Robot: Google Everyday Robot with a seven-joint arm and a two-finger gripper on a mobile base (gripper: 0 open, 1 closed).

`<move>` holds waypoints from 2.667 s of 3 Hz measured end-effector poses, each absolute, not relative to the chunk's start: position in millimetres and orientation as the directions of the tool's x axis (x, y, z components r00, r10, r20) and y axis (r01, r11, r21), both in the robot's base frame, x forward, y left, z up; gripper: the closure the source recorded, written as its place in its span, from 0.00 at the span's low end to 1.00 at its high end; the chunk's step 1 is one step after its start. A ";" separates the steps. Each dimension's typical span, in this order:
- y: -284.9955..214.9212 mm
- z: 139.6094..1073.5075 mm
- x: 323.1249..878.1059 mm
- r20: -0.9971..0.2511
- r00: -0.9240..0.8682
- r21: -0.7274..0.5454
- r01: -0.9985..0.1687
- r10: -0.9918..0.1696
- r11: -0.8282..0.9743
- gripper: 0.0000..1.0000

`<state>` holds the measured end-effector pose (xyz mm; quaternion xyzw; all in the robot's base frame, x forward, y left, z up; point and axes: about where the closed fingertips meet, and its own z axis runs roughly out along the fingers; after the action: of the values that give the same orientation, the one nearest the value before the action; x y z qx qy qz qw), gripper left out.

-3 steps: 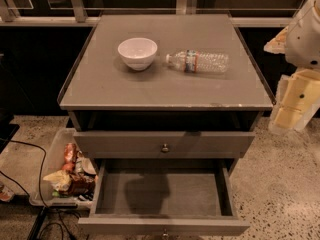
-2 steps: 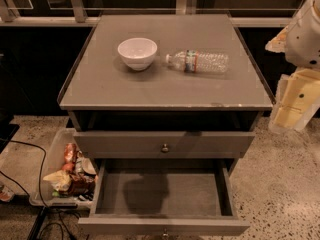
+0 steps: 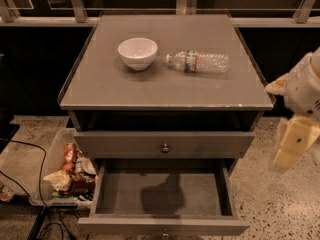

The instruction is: Close middle drawer

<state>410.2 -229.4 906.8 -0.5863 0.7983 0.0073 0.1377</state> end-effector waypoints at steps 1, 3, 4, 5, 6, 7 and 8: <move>-230.0 869.6 382.7 -0.294 -0.257 -0.131 -0.943 -0.920 0.305 0.18; -222.0 826.0 352.7 -0.405 -0.185 -0.145 -0.954 -0.895 0.262 0.66; -222.0 826.0 352.7 -0.405 -0.185 -0.145 -0.954 -0.895 0.262 0.88; -215.2 804.2 352.8 -0.390 -0.208 -0.120 -0.955 -0.897 0.273 1.00; -207.8 751.7 352.2 -0.393 -0.268 -0.074 -0.944 -0.880 0.321 1.00; -208.1 698.2 359.0 -0.429 -0.319 -0.075 -0.920 -0.845 0.385 1.00; -214.2 660.2 371.4 -0.510 -0.340 -0.106 -0.887 -0.790 0.450 1.00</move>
Offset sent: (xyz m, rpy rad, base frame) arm -0.0885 0.0122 -0.1272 0.3054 -0.0858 0.0991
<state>371.4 -214.2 660.2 -0.5156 0.8130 0.0956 0.2531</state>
